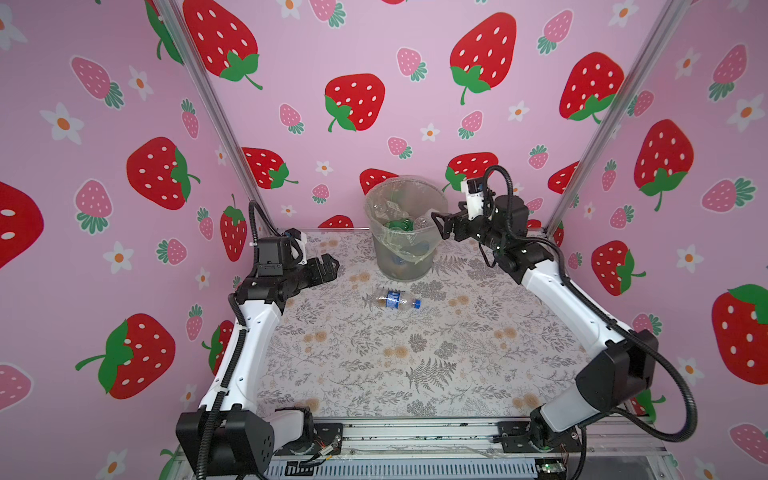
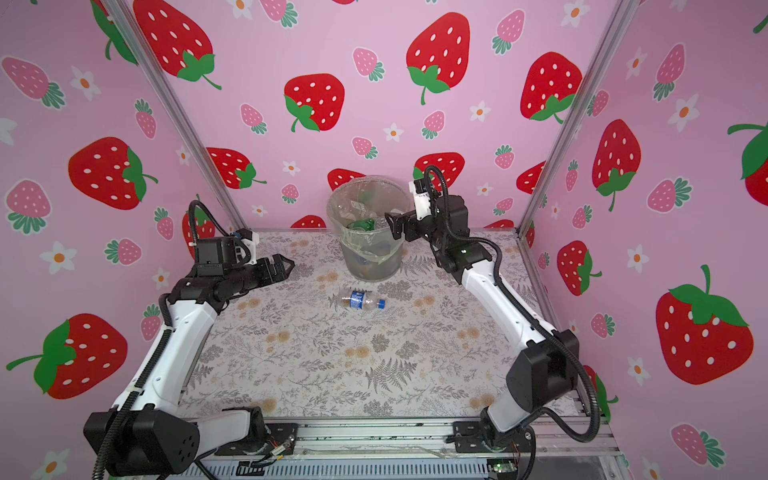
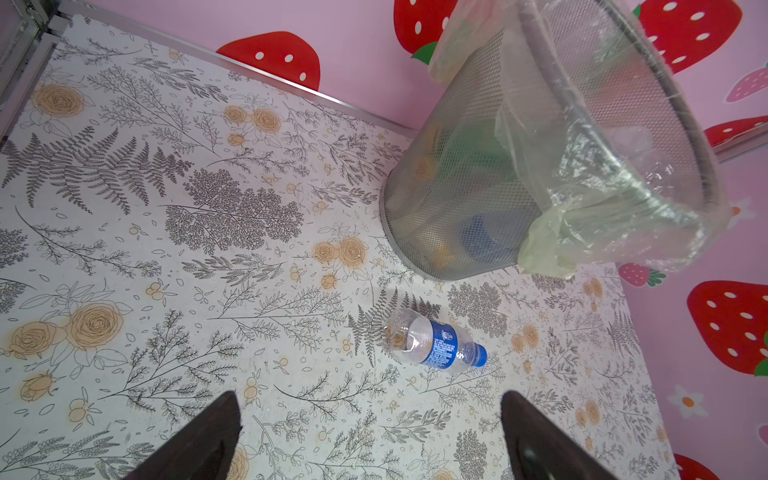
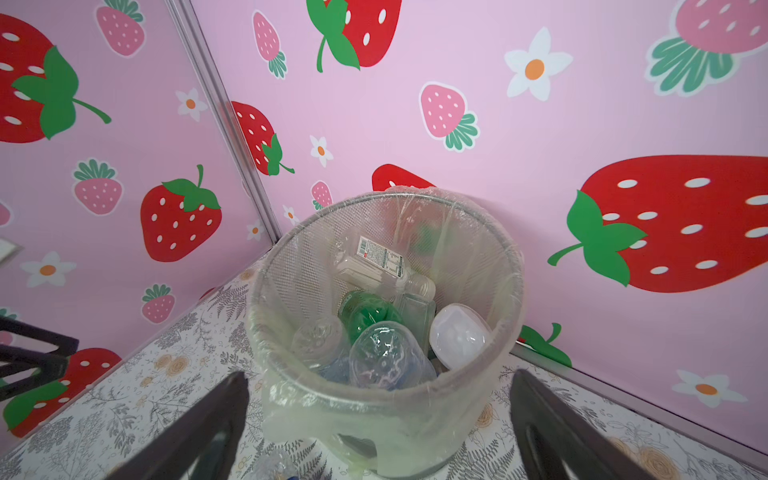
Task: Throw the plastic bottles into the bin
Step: 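Withdraw the right gripper from the bin while the left gripper moves toward the blue-label bottle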
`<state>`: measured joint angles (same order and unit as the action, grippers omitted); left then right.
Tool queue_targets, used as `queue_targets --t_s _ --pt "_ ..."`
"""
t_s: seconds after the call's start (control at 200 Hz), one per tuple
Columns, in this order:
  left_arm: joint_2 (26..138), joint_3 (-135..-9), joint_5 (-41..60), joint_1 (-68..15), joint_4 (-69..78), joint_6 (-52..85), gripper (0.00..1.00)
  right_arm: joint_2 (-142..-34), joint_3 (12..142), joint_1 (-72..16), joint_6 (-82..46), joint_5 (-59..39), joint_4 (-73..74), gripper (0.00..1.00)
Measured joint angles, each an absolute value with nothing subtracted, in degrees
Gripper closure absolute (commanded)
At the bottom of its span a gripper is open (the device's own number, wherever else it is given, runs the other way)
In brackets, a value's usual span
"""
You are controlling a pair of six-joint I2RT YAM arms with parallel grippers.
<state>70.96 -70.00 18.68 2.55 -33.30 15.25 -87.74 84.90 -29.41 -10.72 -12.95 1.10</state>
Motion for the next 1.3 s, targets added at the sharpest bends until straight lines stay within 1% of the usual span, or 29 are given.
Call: queue_targets --t_s 0.15,0.485,0.71,1.07,1.301 --pt "71.0 -70.0 18.7 2.6 -33.3 15.2 0.01 -81.2 77.6 -29.4 -10.8 -12.3 1.7 0.01" --pt "71.0 -70.0 17.8 2.6 -33.3 17.2 0.01 -73.8 66.6 -29.4 -11.0 -10.6 0.3 0.01" --pt "71.7 -70.0 13.6 2.7 -34.1 19.3 0.01 -69.0 60.8 -29.4 -12.5 -9.4 -0.1 0.01" --pt "71.3 -68.9 3.9 2.8 -34.2 23.5 0.01 -63.3 52.2 -29.4 -15.2 -5.8 -0.9 0.01" --pt "71.1 -67.5 2.1 2.8 -33.7 27.4 0.01 -60.8 46.6 -29.4 -15.3 -3.2 -1.7 0.01"
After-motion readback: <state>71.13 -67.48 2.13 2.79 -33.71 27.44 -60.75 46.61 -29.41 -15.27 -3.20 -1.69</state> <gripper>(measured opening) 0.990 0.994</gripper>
